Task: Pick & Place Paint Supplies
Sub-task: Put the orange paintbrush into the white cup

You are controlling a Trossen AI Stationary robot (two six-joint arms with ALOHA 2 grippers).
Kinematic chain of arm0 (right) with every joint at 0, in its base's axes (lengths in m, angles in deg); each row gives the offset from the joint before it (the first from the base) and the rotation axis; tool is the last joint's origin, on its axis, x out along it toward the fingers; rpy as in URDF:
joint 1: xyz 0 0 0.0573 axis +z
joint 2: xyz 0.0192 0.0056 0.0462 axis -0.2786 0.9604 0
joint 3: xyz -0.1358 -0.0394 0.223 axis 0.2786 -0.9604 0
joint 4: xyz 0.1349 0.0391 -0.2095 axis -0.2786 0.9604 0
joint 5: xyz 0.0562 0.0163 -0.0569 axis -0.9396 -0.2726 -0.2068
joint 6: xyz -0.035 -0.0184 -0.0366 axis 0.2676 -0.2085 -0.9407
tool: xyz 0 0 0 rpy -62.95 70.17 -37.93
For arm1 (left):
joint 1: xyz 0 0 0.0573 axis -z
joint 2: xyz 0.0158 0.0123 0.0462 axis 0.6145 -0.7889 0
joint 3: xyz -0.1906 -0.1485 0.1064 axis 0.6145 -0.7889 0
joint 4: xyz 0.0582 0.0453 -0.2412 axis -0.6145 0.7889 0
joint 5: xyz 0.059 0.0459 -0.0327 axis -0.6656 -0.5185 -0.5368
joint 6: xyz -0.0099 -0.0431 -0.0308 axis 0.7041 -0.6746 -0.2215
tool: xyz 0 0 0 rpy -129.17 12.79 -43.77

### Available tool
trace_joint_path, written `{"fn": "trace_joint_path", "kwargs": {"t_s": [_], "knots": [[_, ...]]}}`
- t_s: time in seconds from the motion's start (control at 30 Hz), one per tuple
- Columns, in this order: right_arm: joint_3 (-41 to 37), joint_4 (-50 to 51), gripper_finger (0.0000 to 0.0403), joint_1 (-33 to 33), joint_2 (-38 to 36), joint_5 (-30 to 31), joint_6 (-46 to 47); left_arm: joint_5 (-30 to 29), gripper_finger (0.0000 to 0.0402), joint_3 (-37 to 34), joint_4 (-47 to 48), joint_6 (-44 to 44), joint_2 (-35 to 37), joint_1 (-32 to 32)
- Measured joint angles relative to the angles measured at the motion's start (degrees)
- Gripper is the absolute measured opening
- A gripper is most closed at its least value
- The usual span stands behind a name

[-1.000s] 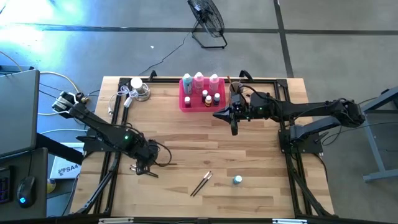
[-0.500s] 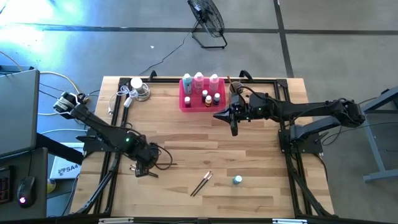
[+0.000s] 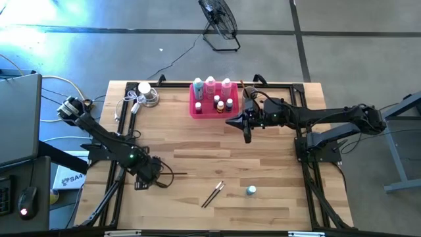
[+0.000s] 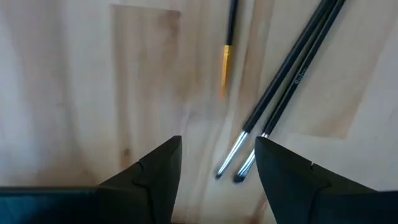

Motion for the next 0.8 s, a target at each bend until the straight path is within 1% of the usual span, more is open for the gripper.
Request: {"fn": "trace_joint_path", "kwargs": {"t_s": [0.07,0.17,0.33,0.47,0.57,0.7,0.8], "knots": [[0.00,0.01,0.0002,0.04,0.00,1.71,1.33,1.48,0.0198,-2.58,-4.50,0.01,-0.02,0.00],[0.00,0.00,0.0002,0.04,0.00,2.63,2.90,1.71,0.0198,-4.63,-9.39,0.00,-0.02,0.00],[0.00,0.00,0.0002,0.04,0.00,2.64,2.98,-0.89,0.0198,-4.84,-10.24,1.85,-0.02,0.00],[0.00,0.00,0.0002,0.04,0.00,2.75,2.91,-1.21,0.0198,-4.84,-10.09,4.29,-0.02,-0.02],[0.00,0.00,0.0002,0.04,0.00,4.19,2.82,-2.63,0.0198,-5.21,-10.26,4.41,-0.02,-0.02],[0.00,0.00,0.0002,0.04,0.00,5.64,2.80,-2.63,0.0198,-7.00,-11.88,4.12,-0.02,-0.04],[0.00,0.00,0.0002,0.04,0.00,5.63,2.78,-2.15,0.0198,-8.52,-14.37,4.10,-0.02,-0.07]]}}
